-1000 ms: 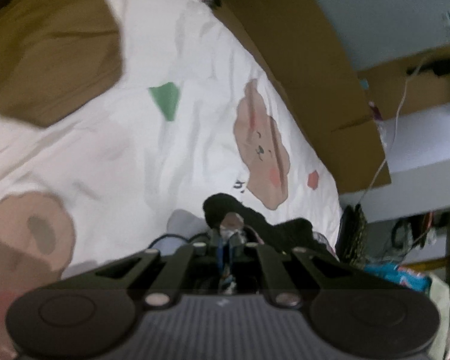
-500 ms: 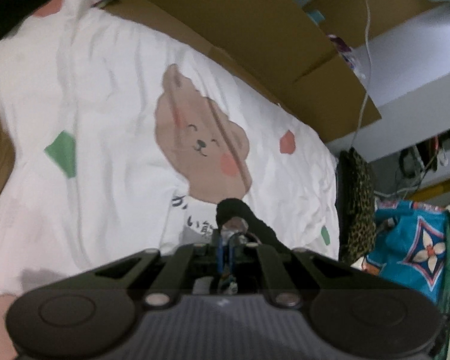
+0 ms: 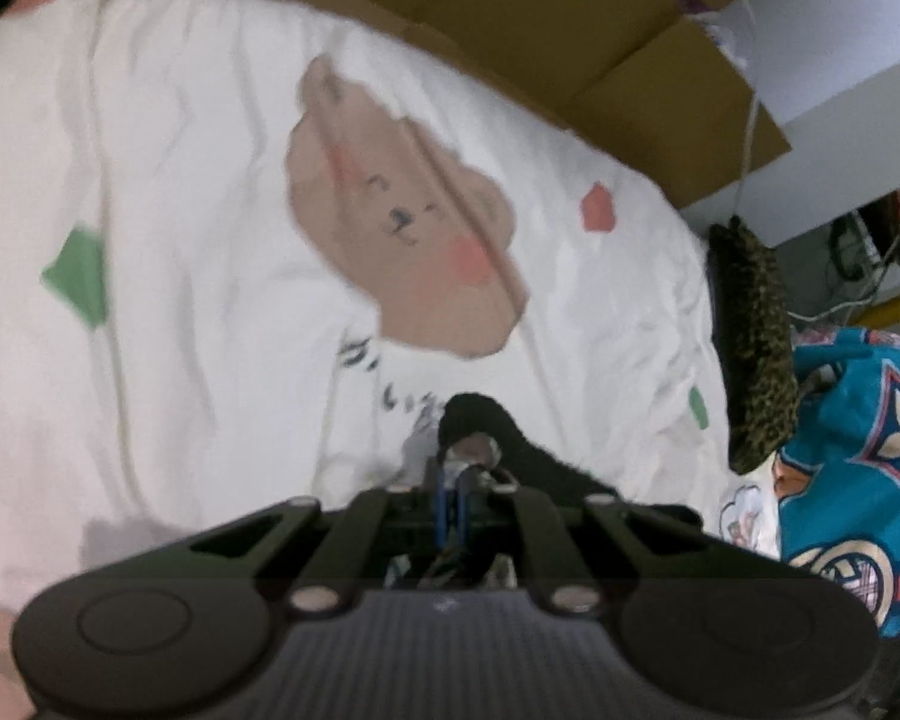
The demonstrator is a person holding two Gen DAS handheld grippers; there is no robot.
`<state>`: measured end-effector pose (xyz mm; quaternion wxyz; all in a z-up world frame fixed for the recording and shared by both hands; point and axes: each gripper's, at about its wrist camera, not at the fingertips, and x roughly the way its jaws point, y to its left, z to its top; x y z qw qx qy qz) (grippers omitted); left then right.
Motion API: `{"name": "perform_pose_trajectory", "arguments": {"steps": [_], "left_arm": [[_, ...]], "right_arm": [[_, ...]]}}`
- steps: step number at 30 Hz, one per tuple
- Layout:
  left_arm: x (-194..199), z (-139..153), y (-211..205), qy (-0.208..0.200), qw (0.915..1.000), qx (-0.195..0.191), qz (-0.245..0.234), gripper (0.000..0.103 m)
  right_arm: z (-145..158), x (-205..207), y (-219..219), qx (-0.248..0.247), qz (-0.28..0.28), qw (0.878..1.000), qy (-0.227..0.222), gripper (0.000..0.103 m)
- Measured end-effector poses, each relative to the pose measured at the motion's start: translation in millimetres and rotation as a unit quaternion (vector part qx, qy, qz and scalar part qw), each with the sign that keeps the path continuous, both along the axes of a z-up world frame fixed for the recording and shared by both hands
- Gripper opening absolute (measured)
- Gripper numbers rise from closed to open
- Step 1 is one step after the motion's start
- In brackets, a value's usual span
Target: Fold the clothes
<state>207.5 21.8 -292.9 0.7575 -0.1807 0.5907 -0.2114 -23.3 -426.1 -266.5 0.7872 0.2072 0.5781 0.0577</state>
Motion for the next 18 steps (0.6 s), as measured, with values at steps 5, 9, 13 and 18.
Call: {"name": "perform_pose_trajectory", "arguments": {"steps": [5, 9, 13, 18], "left_arm": [[-14.2, -13.6, 20.4, 0.013, 0.9998, -0.003, 0.017, 0.004], [-18.1, -15.8, 24.2, 0.011, 0.9996, -0.008, 0.024, 0.004], [-19.6, -16.6, 24.6, 0.006, 0.9995, -0.011, 0.027, 0.005], [-21.5, -17.5, 25.1, 0.0, 0.9994, -0.015, 0.031, 0.006]], "right_arm": [[-1.1, -3.0, 3.5, 0.0, 0.013, 1.0, -0.018, 0.009], [12.7, -6.0, -10.0, 0.014, 0.009, 1.0, -0.023, 0.018], [34.0, -7.6, -20.7, -0.001, 0.011, 0.999, -0.033, 0.034], [63.7, -1.7, -26.6, -0.017, 0.019, 0.998, -0.066, 0.044]]}}
